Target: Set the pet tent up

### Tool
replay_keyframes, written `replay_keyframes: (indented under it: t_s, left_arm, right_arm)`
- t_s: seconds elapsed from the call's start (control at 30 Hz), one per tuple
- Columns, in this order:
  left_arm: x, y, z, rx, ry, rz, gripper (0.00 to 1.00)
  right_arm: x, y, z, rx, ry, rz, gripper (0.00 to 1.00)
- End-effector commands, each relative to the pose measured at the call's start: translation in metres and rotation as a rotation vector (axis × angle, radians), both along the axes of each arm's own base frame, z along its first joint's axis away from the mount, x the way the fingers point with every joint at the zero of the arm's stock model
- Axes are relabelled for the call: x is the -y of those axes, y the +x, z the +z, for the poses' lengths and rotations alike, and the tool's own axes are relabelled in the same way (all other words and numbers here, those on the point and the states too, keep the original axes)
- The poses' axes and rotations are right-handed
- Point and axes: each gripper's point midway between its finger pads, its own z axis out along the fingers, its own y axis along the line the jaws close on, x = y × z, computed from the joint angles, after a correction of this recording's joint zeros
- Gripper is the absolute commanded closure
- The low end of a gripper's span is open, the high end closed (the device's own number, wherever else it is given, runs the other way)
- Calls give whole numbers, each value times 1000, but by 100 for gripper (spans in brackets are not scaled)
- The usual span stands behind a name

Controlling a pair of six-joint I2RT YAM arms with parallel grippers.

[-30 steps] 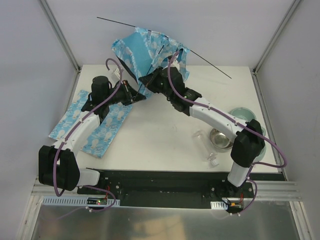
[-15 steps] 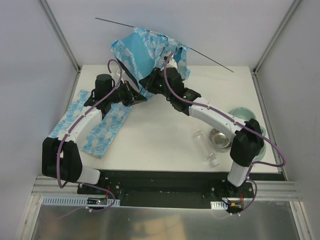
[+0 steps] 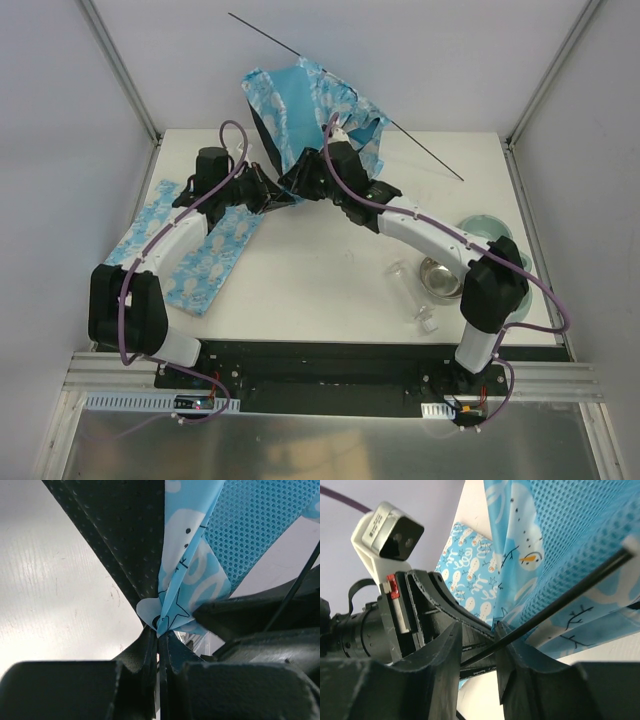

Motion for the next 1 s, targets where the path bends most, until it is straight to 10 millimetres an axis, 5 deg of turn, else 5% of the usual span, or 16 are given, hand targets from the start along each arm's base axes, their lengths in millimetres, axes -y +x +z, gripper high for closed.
replay_keyframes:
  t_s: [0.0, 0.17, 0.27, 0.97]
  left_arm:
    - [-2, 22, 22, 93, 7, 51, 100]
    - [-2, 21, 20, 90, 8, 41, 100]
    - [0, 18, 21, 97, 7, 21, 100]
    - [-1, -36, -6, 197, 61, -221, 100]
  right_arm:
    - [-6, -25, 19, 16, 29, 98, 63]
    - [-7, -30, 14, 10, 28, 118, 68]
    - [-6, -24, 16, 27, 37, 94, 100]
    - [69, 46, 94, 242, 220, -320, 100]
